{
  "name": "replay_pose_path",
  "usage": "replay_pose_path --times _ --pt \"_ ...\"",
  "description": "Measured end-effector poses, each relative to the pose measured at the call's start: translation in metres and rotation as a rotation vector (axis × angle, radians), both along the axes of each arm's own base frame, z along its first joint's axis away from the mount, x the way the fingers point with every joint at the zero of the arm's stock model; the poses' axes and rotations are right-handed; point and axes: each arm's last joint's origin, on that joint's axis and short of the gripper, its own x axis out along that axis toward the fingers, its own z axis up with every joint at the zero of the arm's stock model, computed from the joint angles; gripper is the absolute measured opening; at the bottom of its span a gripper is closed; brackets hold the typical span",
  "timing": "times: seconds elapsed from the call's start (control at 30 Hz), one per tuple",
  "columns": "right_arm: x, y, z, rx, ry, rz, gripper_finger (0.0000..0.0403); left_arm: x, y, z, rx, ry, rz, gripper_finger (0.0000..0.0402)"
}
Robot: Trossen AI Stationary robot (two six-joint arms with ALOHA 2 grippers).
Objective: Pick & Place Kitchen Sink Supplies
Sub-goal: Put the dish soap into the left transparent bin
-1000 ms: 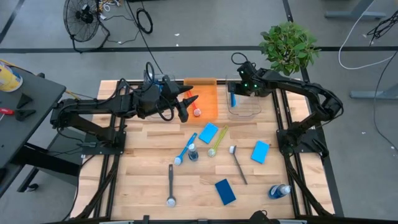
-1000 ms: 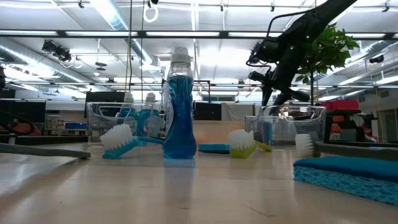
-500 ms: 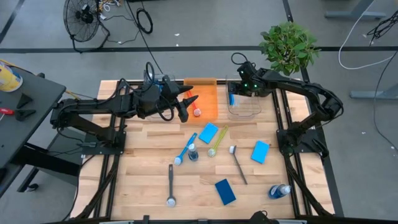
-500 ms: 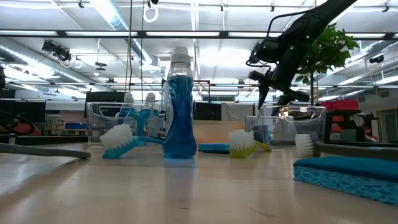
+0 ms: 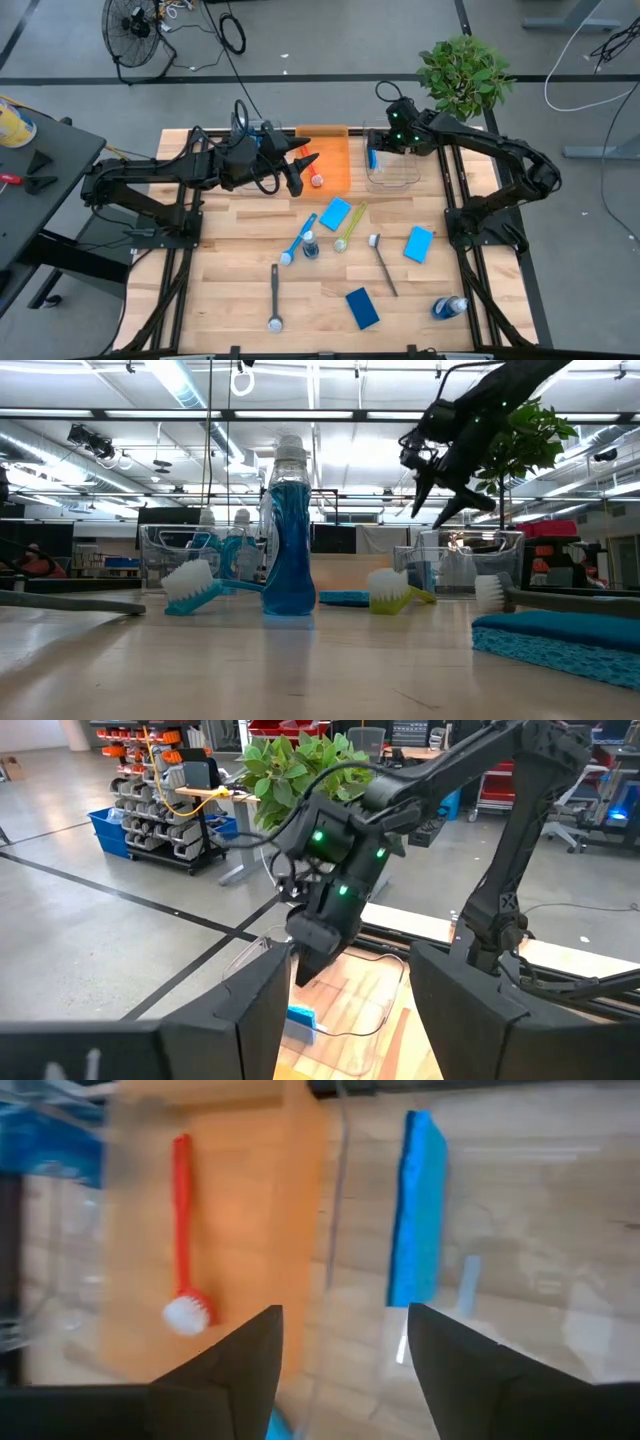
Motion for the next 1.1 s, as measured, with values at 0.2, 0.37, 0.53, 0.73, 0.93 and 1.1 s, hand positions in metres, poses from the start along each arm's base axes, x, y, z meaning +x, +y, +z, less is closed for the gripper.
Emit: replay_pose_path --times 0.2,0.37,0.53,0.73,0.93,1.1 --pt "-0.007 0.017 0.026 -0.046 -0.105 0.1 0.0217 0.0 0.0 0.0 0.0 0.0 0.0 0.0209" --pt "-0.01 0.038 0.045 -0.096 -0.187 0.256 0.0217 0.0 0.0 0.0 0.0 0.0 -0.001 0.0209" --pt "-0.01 0.058 0.057 -0.151 -0.228 0.381 0.0217 0.0 0.0 0.0 0.0 0.001 -0.001 0.0209" --pt "-0.004 0.084 0.065 -0.214 -0.255 0.564 0.0217 0.0 0.0 0.0 -0.001 0.004 0.0 0.0209" --pt "0.004 0.111 0.067 -0.247 -0.273 0.734 0.0217 0.0 -0.001 -0.001 -0.009 0.005 -0.035 0.0209" --pt "0.01 0.13 0.066 -0.239 -0.283 0.819 0.0217 0.001 -0.004 -0.001 -0.076 -0.017 -0.118 0.0209"
